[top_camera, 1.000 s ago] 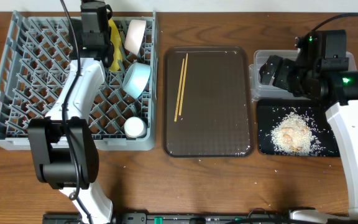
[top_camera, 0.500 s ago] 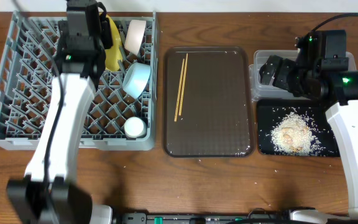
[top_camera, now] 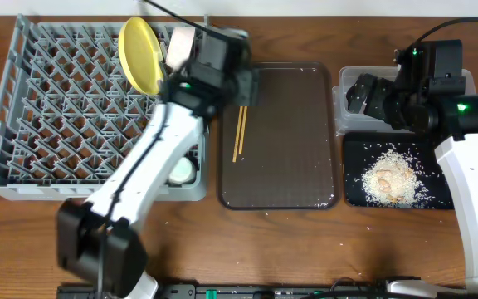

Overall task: Sort waste into correct bins and load items into the dishwasher
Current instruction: 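Release the plate and move the left gripper to the chopsticks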

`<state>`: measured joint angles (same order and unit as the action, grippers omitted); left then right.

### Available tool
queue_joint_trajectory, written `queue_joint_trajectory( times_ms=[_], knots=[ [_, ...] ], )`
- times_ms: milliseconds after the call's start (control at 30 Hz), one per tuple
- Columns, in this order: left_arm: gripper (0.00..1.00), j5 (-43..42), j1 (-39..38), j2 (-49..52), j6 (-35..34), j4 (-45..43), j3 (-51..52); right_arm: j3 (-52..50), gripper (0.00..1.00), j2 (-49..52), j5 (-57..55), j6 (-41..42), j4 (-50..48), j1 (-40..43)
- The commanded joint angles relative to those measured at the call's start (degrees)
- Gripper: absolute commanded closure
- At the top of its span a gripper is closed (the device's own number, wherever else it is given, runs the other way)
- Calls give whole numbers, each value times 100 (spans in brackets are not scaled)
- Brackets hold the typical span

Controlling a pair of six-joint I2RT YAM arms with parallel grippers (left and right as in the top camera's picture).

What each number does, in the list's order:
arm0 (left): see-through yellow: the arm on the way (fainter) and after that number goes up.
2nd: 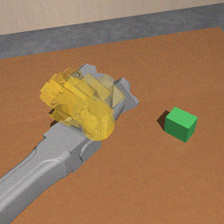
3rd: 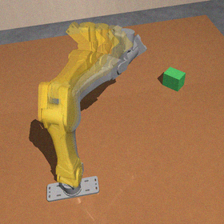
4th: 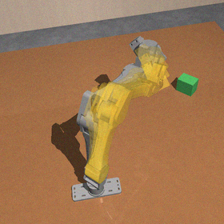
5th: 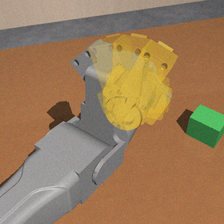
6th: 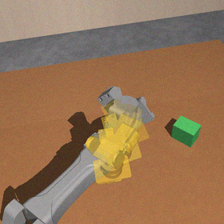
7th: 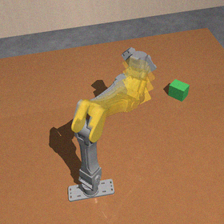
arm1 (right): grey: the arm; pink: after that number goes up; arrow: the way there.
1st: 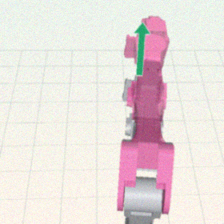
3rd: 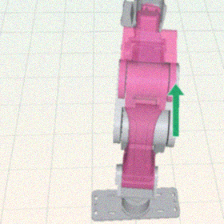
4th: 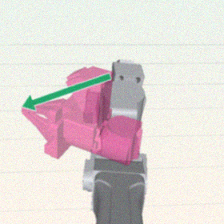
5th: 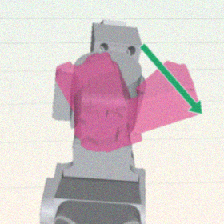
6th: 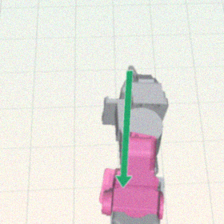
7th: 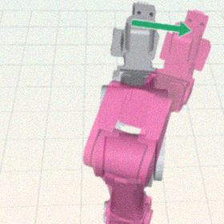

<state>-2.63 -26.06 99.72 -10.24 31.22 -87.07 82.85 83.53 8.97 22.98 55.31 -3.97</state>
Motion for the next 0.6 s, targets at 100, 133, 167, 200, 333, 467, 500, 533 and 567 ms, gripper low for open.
queue_joint_trajectory(
  times_ms=[100, 133, 167, 200, 333, 467, 500, 533, 567],
  knots=[
    [30, 68, -205, 807, -446, 48, -188, 17, 1, 7, -15, -35, 0, -17],
    [31, 66, -214, 911, -446, 50, -188, 17, 1, 7, -15, -35, 0, -17],
    [30, 66, -223, 1025, -446, 48, -188, 17, 1, 7, -15, -35, 0, -17],
    [31, 68, -232, 1139, -446, 44, -188, 17, 1, 7, -15, -35, 0, -17],
    [31, 70, -264, 1512, -444, -79, -188, 17, 1, 7, -15, -35, 0, -17],
    [30, 70, -297, 1788, -444, -214, -186, 17, 1, 7, -17, -35, 0, -17],
    [31, 70, -302, 1821, -444, -221, -186, 17, 1, 7, -15, -35, 0, -17],
    [30, 68, -302, 1884, -446, -243, -186, 17, 1, 7, -15, -35, 0, -17],
    [31, 68, -302, 1926, -448, -264, -186, 17, 1, 7, -17, -35, 0, -17]
  ],
)
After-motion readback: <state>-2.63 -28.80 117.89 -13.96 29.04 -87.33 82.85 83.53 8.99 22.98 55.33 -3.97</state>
